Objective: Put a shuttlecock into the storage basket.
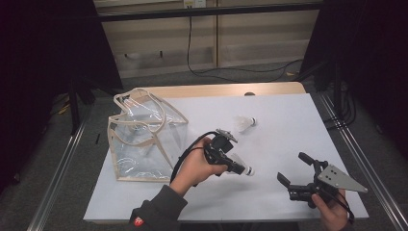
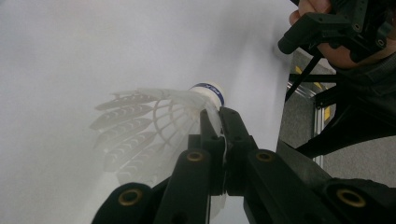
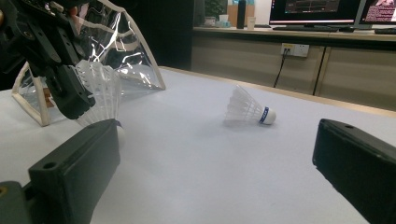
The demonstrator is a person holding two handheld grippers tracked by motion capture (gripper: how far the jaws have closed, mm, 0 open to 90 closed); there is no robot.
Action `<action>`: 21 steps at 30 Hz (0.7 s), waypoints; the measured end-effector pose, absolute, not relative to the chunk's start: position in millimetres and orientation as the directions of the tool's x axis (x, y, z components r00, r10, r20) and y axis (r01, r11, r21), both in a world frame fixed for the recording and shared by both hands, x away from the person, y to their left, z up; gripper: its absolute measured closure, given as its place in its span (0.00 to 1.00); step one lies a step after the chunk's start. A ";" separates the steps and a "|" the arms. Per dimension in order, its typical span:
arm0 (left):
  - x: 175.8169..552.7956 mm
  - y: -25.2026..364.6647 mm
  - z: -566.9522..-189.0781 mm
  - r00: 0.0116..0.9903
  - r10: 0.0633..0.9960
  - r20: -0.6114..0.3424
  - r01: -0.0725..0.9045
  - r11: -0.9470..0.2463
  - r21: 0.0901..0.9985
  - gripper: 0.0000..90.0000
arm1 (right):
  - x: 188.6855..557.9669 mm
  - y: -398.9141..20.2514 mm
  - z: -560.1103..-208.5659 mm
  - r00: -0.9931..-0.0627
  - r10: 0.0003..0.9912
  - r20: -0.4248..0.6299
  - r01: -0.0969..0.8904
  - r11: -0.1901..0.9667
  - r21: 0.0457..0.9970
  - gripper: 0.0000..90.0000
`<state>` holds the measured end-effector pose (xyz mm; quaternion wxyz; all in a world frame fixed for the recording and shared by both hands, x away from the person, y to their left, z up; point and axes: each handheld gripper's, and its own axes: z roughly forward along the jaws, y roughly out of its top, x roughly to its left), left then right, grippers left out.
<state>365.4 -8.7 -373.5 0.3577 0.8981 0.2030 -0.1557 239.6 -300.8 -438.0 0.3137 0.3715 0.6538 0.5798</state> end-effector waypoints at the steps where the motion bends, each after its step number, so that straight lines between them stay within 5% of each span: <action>1: 365.3 -8.4 -373.3 0.868 0.253 -0.428 0.478 -0.660 0.579 1.00 | 239.8 -300.9 -438.1 -0.527 0.850 0.020 0.121 0.052 0.991 0.00; 21: 370.1 -1.0 -368.0 0.868 0.259 -0.424 0.478 -0.666 0.572 1.00 | 240.9 -303.4 -438.5 -0.513 0.858 0.031 0.132 0.043 0.990 0.00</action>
